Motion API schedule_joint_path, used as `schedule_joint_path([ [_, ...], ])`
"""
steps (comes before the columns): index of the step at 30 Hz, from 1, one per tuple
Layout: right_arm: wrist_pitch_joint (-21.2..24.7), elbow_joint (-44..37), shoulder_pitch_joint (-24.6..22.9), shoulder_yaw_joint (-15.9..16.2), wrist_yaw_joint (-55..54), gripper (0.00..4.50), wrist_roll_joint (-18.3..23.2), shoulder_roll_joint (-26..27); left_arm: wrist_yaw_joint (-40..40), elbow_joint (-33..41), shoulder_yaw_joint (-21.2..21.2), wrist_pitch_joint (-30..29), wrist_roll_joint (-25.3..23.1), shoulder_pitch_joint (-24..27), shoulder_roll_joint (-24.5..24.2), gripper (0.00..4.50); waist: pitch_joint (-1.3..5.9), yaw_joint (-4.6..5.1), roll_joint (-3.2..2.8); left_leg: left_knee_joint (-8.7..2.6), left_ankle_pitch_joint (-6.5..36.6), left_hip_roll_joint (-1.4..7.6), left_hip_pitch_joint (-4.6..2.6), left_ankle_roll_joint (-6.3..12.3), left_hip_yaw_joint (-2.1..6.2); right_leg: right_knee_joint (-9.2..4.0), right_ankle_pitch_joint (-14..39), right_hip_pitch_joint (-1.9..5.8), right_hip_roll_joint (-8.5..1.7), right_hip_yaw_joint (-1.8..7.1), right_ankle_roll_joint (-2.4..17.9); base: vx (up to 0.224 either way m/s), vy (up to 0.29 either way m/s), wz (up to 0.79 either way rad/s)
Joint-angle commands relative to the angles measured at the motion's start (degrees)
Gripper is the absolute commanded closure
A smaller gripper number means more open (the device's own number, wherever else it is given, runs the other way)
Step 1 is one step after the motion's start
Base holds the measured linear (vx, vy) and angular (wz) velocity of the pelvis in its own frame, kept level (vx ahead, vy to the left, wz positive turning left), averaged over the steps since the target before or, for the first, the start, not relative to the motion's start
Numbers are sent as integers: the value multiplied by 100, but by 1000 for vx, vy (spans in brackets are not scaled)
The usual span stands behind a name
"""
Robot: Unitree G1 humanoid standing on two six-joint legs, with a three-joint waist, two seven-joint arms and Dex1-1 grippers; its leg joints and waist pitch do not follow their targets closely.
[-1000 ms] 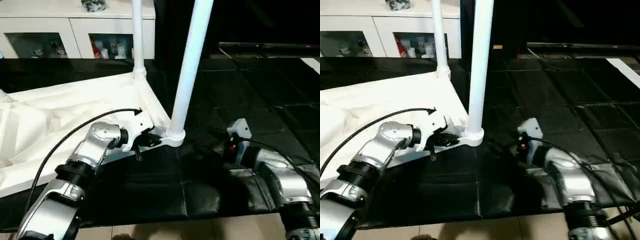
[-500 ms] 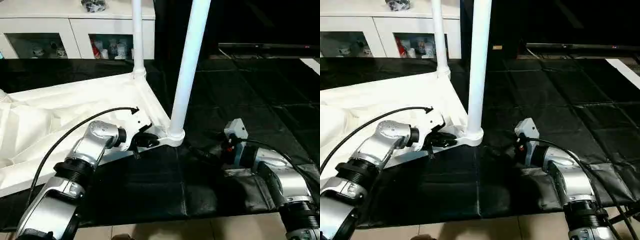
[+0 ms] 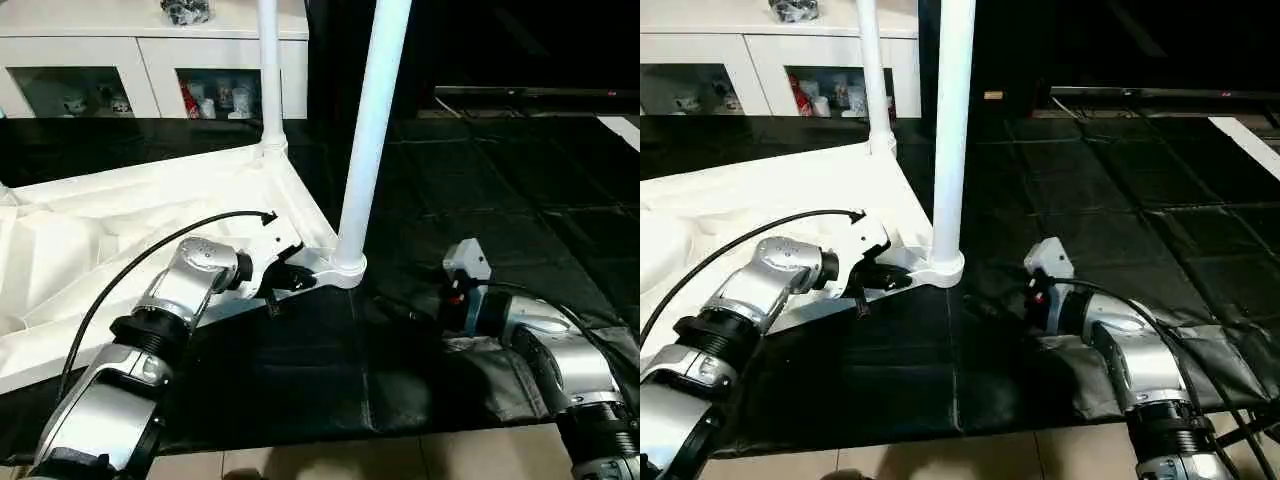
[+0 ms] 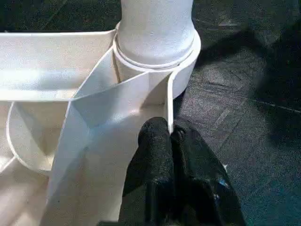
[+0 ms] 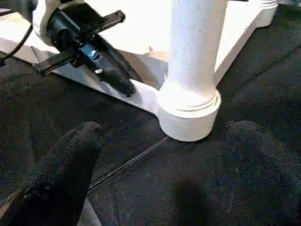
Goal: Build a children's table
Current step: Rotate leg to tighten
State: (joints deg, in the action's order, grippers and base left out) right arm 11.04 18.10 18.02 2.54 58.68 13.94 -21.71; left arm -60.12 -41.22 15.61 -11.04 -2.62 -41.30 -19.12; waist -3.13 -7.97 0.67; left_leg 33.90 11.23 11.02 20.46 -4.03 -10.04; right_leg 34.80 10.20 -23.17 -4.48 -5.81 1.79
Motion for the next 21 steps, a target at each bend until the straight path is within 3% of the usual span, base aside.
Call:
schedule_joint_path([
  [1,-20,-121,36,-8,23,0,10,-92,-223,46,96,162,-57,-45,-70,441,393,2,76,-367,573,231,-1,401,68,-439,1416,347,-483,333,831,0,0,0],
  [3,-67,-42,188,-43,26,0,3,-118,-884,422,259,786,72,155,-194,441,407,0,73,-370,504,243,8,398,74,-415,1292,354,-490,341,839,0,0,0],
  [7,-97,61,382,66,455,0,40,-258,-1600,799,487,840,233,318,-307,441,402,-18,51,-357,466,265,-19,419,50,-357,951,330,-473,346,1075,0,0,0],
  [12,-226,152,543,347,1064,0,36,-387,-1868,738,703,1164,110,352,-376,441,381,-119,39,-369,784,291,-64,329,37,-401,1334,303,-489,355,1027,0,0,0],
  [15,-126,145,607,470,1418,0,166,-378,-1941,688,749,1362,57,360,-396,441,384,-129,46,-375,843,291,-39,315,49,-404,1436,320,-499,348,964,0,0,0],
  [21,-193,860,1016,693,1768,49,12,-179,-2056,742,764,1325,81,381,-369,450,406,-114,52,-352,680,281,-25,294,45,-370,1345,318,-502,346,1023,0,0,0],
])
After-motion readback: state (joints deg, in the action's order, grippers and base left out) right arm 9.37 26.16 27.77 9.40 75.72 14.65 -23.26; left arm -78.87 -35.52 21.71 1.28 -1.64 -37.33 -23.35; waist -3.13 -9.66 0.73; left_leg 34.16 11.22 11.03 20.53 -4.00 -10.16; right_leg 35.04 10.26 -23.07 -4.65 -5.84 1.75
